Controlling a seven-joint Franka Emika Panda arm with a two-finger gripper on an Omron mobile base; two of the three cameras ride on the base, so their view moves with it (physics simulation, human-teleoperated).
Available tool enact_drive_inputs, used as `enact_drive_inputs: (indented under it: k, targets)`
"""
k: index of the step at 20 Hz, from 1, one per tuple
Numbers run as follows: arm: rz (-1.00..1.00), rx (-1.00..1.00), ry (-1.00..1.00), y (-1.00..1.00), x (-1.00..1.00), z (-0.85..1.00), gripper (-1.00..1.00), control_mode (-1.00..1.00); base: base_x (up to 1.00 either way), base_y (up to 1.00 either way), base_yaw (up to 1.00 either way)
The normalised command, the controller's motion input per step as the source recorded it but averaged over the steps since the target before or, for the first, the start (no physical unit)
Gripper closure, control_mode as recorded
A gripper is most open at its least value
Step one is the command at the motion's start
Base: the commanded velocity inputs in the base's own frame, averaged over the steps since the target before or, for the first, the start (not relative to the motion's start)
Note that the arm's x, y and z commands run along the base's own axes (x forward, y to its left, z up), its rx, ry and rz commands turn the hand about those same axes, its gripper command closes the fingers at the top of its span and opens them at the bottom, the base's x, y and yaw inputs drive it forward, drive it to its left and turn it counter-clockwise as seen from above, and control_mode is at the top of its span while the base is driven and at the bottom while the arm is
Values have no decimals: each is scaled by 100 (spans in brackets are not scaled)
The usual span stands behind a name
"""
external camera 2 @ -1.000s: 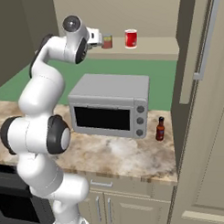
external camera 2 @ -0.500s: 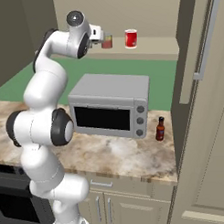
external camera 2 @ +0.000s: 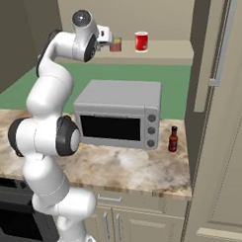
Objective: Stack two cans on top of the other two cans in the cabinet.
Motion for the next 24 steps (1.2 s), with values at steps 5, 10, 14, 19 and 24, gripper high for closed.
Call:
enact_drive_inputs:
  k: [5,10,14,19,24]
  targets:
    - [0,4,-3,1,-6,-13,100,-100,0,0,0]
    - [0,4,-17,0,-23,20,100,-100,0,0,0]
    - [0,0,-10,0,-26,38,100,-100,0,0,0]
    - [0,0,-1,16,-9,34,100,-100,0,0,0]
    - [0,0,1,8,0,53,100,-100,0,0,0]
